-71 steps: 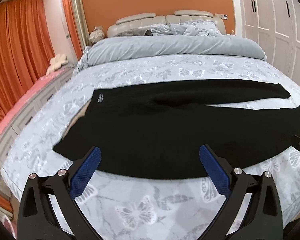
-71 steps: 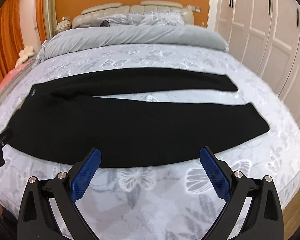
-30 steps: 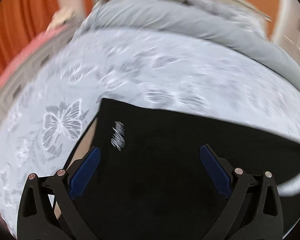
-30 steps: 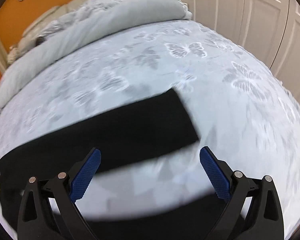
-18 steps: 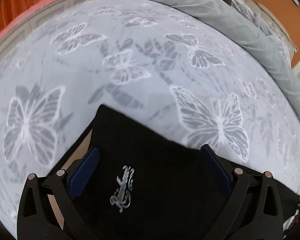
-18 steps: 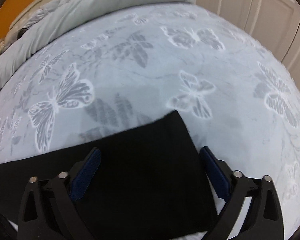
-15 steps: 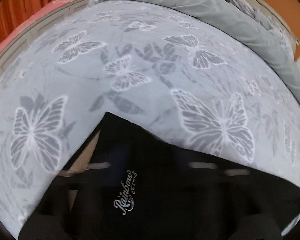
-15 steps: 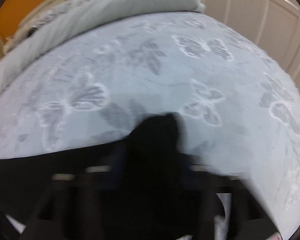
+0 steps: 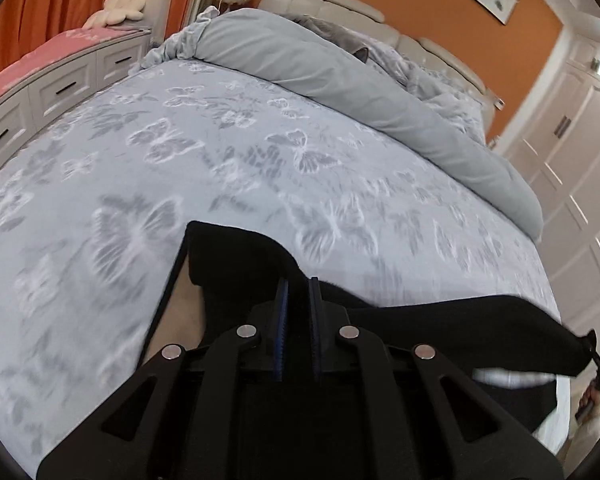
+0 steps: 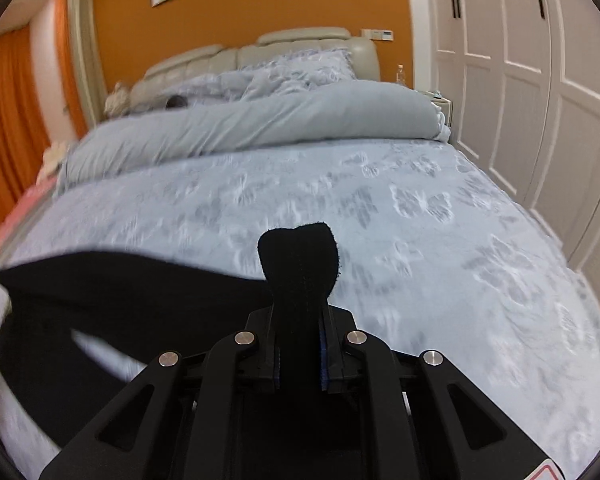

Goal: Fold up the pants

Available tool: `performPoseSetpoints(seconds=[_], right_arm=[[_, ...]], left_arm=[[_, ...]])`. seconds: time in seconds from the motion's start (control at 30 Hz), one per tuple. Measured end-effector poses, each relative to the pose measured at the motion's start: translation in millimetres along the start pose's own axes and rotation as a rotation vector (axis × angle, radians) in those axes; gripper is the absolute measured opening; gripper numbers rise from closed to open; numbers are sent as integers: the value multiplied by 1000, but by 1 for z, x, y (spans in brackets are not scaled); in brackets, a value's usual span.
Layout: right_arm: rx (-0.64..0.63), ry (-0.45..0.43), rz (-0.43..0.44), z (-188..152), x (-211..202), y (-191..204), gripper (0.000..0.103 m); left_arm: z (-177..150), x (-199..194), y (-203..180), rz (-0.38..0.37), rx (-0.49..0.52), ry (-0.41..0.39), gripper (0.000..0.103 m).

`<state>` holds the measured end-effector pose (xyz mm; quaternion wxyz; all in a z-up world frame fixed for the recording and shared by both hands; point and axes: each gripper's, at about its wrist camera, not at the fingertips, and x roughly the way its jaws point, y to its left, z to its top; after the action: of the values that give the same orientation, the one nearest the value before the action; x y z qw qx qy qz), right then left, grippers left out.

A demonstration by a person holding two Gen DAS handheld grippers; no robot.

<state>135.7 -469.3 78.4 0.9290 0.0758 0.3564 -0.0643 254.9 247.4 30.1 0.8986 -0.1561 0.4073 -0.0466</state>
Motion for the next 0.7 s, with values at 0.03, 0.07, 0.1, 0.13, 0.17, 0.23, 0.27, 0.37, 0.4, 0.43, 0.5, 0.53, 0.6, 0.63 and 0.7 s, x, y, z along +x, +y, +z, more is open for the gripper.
performPoseSetpoints(seconds=[0.03,0.07,0.1,0.13,0.17,0.23,0.27,0.37,0.4,0.43,0.5,0.53,0.6,0.63,0.7], right_arm=[[-20,24,-15,-14,-8,-1,11],[-28,45,-27,-26,-11,-1,11],[-28,79,-34,-43,-14,-4,11],[-26,106,-41,-56,-12,-7,11],[-25,132,-48,-68,-11,-10,11],[-18,205,-55,-96,-2,-15,12],[-12,235,-63,-107,4,-15,12],[60,268,-89,-133,7,-21,31],[106,242,-105,-136,-2,-23,39],[143,218,-114,-136,-13,-25,45],[197,179,-108,-140,-34,-27,55],[228,149,-93,-143,-47,-27,55],[287,105,-35,-151,-68,-24,55],[311,96,-8,-152,-73,-21,55],[375,88,73,-159,-80,-13,55]], left_arm=[[-10,-8,5,3,5,8,8],[-26,-16,12,9,6,23,8],[-39,-20,18,15,3,41,9],[-54,-24,25,23,-1,60,9],[-73,-25,34,32,-9,90,9],[-102,-21,48,50,-43,135,9],[-118,-16,57,48,-76,164,9],[-144,-4,73,48,-159,210,15],[-148,-8,75,30,-197,192,15],[-149,-13,77,18,-232,175,23],[-146,-29,78,-28,-303,107,66],[-144,-35,77,-36,-333,73,87],[-140,-38,75,-62,-382,50,90],[-139,-36,74,-86,-401,54,90],[-138,-25,74,-136,-468,78,90]])
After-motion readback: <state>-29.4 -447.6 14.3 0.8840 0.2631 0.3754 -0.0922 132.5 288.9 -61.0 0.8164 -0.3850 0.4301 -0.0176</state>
